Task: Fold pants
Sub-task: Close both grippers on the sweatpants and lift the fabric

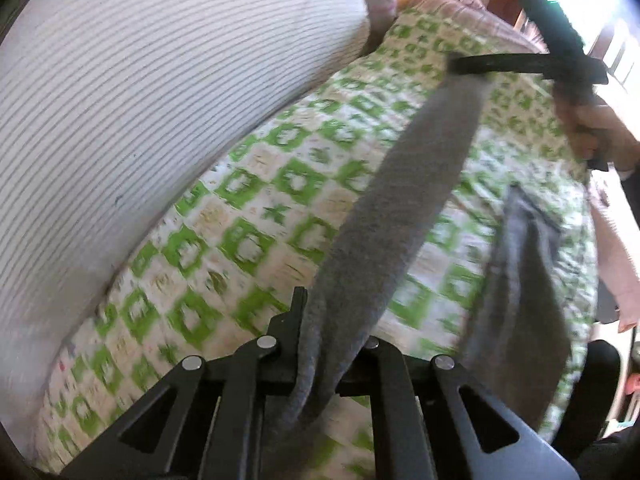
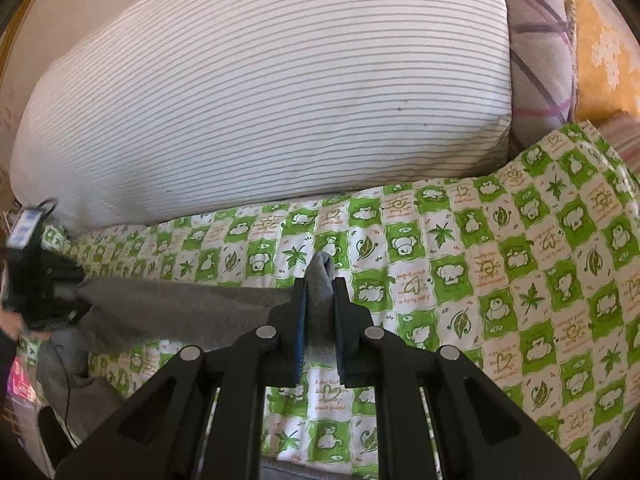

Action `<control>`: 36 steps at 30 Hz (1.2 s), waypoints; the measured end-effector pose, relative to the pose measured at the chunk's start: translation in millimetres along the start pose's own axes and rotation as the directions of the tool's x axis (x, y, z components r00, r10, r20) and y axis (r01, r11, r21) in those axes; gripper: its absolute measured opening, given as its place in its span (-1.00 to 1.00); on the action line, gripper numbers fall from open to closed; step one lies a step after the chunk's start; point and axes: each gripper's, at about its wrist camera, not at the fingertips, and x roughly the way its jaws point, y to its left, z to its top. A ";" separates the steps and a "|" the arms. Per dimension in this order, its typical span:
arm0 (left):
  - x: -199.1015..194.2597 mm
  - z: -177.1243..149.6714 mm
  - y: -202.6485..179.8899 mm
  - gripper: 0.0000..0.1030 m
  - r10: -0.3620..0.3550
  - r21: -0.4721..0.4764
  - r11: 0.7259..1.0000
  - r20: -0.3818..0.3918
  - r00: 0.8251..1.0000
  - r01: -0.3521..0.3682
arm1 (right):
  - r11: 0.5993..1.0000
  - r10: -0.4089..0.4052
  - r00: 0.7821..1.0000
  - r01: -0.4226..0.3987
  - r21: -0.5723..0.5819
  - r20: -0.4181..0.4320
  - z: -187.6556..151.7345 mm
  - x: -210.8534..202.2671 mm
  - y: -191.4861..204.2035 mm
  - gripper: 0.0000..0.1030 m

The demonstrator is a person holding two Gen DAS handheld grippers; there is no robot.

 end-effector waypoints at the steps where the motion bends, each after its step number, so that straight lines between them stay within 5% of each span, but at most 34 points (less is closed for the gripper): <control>1: -6.4 -4.4 -7.9 -0.85 -0.004 -0.012 1.000 0.004 1.000 0.004 | 1.000 0.007 1.000 -0.007 0.011 -0.001 -2.6 -1.9 0.2 -0.75; 11: -37.9 -71.9 -84.7 -0.85 -0.083 -0.118 0.989 0.069 0.994 0.091 | 0.995 0.090 0.994 -0.088 0.039 -0.056 -93.8 -30.5 4.5 -0.75; 16: -36.1 -92.9 -109.7 -0.85 -0.007 -0.188 0.982 0.098 0.995 0.026 | 0.990 0.118 0.992 -0.114 0.086 -0.040 -132.5 -37.8 -4.6 -0.75; 22: -38.7 -107.3 -145.0 -0.84 0.094 -0.236 0.970 0.162 0.982 -0.054 | 0.971 0.181 0.968 -0.204 0.127 0.173 -138.3 -71.2 -20.5 -0.75; 25: -18.6 -120.0 -162.7 -0.84 0.147 -0.208 0.971 0.120 0.982 -0.120 | 0.958 0.188 0.975 -0.209 0.196 0.120 -155.9 -56.8 -31.2 -0.75; 31: 9.0 -142.9 -164.5 -0.82 0.136 -0.259 0.959 0.072 0.988 -0.114 | 0.961 0.183 0.978 -0.199 0.195 0.097 -211.3 -53.7 -36.1 -0.75; 36: 0.0 -130.5 -159.0 -0.81 0.182 -0.279 0.949 0.105 0.978 -0.147 | 0.963 0.175 0.979 -0.192 0.187 0.105 -194.1 -60.0 -34.7 -0.75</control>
